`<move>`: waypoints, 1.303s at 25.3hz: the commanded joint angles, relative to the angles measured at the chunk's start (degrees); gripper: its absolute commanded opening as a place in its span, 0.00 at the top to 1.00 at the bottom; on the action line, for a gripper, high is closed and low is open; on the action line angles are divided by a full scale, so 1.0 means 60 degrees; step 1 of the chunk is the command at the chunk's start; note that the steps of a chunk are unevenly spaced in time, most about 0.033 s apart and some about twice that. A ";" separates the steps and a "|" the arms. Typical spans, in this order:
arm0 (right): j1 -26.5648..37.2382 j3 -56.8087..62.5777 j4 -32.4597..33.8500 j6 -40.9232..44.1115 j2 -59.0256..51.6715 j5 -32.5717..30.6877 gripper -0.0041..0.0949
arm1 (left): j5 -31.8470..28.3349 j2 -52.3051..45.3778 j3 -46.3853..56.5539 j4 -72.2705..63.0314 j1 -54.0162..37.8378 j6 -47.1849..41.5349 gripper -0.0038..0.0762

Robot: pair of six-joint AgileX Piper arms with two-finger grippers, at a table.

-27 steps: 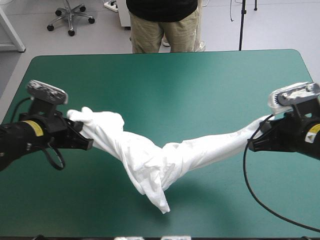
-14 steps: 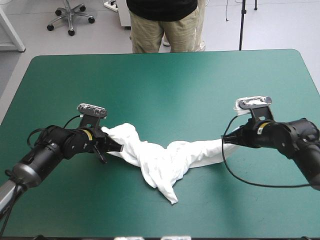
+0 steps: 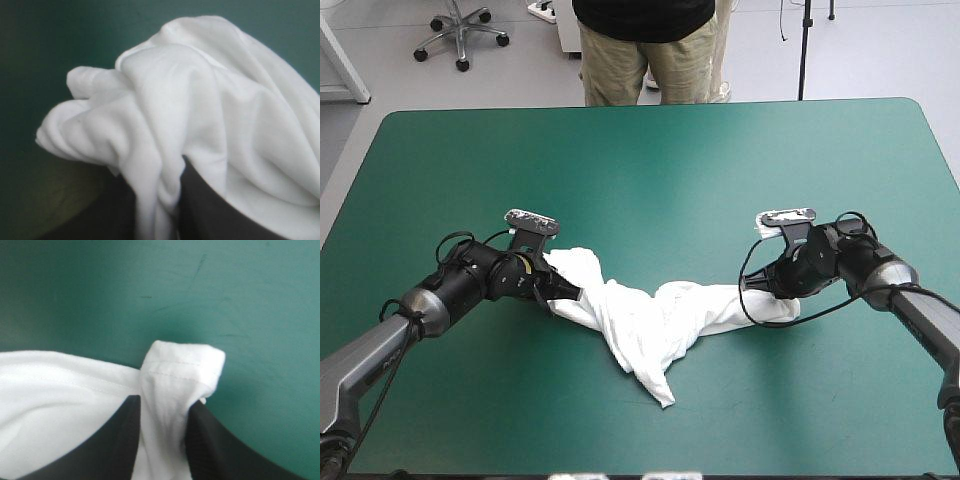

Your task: Fold the cloth

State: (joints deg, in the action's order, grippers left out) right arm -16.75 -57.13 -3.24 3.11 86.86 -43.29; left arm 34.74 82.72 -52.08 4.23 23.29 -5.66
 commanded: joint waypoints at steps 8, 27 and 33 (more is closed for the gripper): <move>0.0013 -0.1921 0.0698 -0.0027 -0.0635 -0.1263 0.45 | 0.1752 -0.0405 -0.1701 0.1008 -0.0007 0.0028 0.28; 0.0013 -0.3253 0.0986 0.0285 -0.4577 -0.4103 0.49 | 0.5217 -0.3163 -0.3358 0.1246 -0.0007 0.0157 0.45; 0.0013 -0.3230 0.0951 0.0348 -0.4473 -0.4056 0.49 | 0.4311 -0.2221 -0.3358 0.1106 -0.0043 -0.0879 0.45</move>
State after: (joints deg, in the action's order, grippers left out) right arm -16.75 -74.87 2.13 5.06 60.43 -70.18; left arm 63.85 67.77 -70.36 11.19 23.29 -9.83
